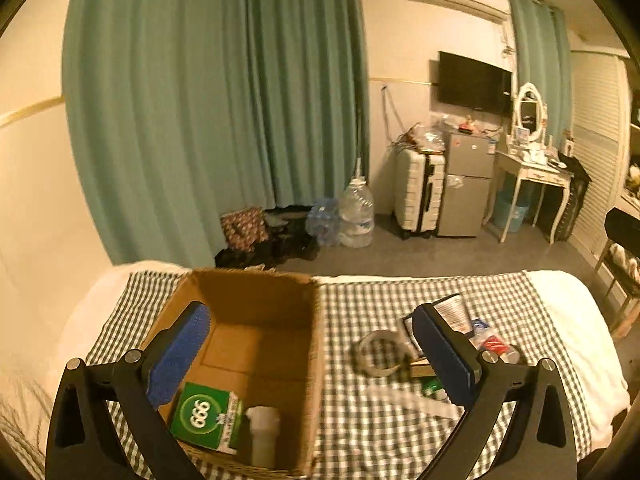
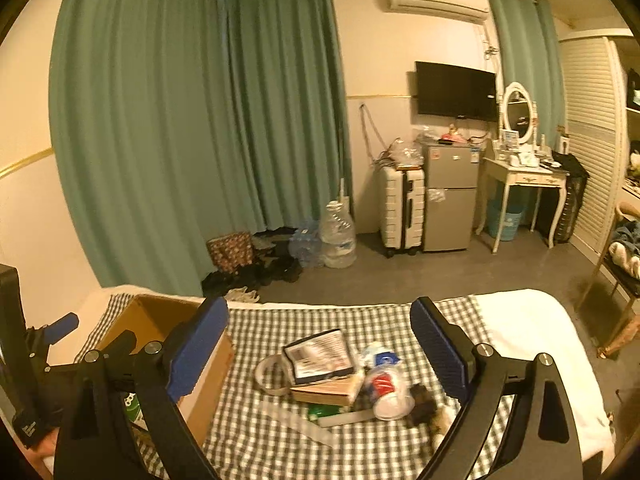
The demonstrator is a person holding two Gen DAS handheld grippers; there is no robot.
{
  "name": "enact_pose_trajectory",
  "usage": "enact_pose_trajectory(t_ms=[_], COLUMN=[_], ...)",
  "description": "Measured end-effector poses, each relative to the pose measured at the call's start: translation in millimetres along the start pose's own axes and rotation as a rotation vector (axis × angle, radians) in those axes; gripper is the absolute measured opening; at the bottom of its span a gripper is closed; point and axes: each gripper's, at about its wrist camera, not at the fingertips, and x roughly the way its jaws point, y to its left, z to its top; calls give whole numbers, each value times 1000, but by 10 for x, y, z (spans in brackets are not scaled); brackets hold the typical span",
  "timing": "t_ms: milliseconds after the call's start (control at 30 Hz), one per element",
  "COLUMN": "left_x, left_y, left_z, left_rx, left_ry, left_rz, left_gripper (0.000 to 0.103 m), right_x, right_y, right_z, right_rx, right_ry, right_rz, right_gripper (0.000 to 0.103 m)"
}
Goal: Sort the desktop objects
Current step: 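Move both tools back over the cluttered bedspread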
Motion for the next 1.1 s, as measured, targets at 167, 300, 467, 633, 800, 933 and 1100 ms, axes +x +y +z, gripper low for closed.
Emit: enact_pose_trajectory(t_ms=[167,300,467,633,800,933,1100], left_x=[-95,-179,-219,-242,-5,349,746], left_y=[-291,-488,-721,-1007,-1115,-1208,-1288], left_z=[126,270,380,318,199,46,-89], left_rx=[13,-5,-16,67,82,53,81], left_ry=[-14,-17,-6,-56,-53,-37,12], left_rz=[-16,-47,-76,-94,-114,-176,-151], left_gripper=[103,103,103,103,103,103,103], right_x=[-209,-403,-585,-616,-397,-126,272], right_y=[-299,-544,-866,-1208,-1497,-1671,-1662], right_z=[54,89,87,-1,-244,-431,-674], right_rx=[27,40,98,158,205,243,157], right_ry=[2,-7,-22,-8,20,46,105], right_rz=[-29,-60,-84,-97,-110,-105,-148], right_gripper=[94,94,94,94,95,95,95])
